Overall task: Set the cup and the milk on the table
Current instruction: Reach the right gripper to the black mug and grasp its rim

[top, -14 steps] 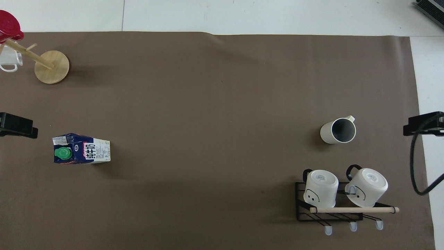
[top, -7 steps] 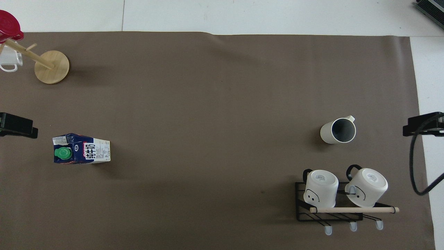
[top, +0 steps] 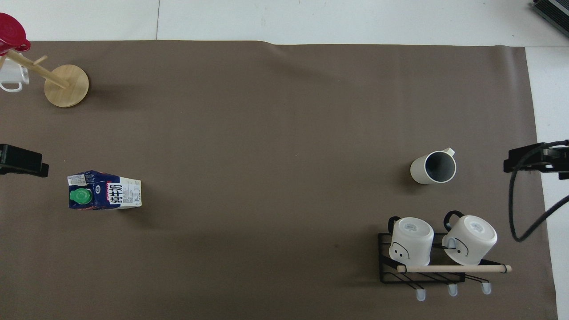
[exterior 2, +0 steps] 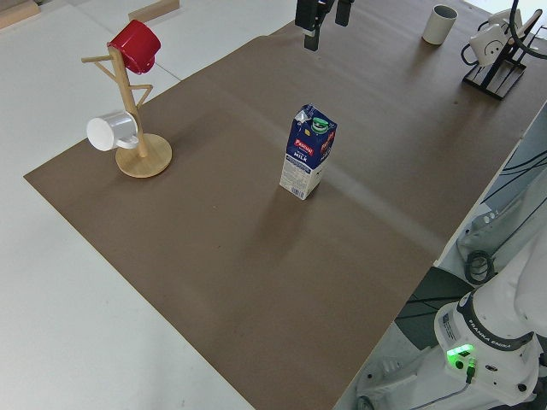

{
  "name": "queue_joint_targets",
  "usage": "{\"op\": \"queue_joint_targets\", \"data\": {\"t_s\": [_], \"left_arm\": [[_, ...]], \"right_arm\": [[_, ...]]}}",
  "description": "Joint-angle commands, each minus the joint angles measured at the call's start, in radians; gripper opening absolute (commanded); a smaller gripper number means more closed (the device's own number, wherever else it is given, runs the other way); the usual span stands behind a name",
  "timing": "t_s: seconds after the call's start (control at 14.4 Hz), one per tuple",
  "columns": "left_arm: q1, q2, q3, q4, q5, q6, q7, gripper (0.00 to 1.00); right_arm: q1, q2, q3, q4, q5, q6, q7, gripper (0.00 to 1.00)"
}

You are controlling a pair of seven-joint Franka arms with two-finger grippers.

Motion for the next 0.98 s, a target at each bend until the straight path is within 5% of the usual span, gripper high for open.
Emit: {"op": "queue_joint_targets", "data": {"t_s": [0.0, 0.56, 0.91], "left_arm": [[0.013, -0.023, -0.006, -0.025, -0.006, 0.010, -0.001, 1.00], [0.013, -0.023, -0.006, -0.025, -0.006, 0.010, -0.001, 1.00], [0.013, -0.022, -0.006, -0.025, -0.006, 0.010, -0.001, 1.00]], "right_arm": [[0.003, -0.020, 0.009, -0.131, 0.011, 0.110, -0.018, 1.00], [0.042, 0.081, 0.009, -0.408, 0.012, 0.504, -0.002, 1.00], [0.045, 0.136, 0.009, -0.469, 0.012, 0.613, -0.007, 1.00]]}}
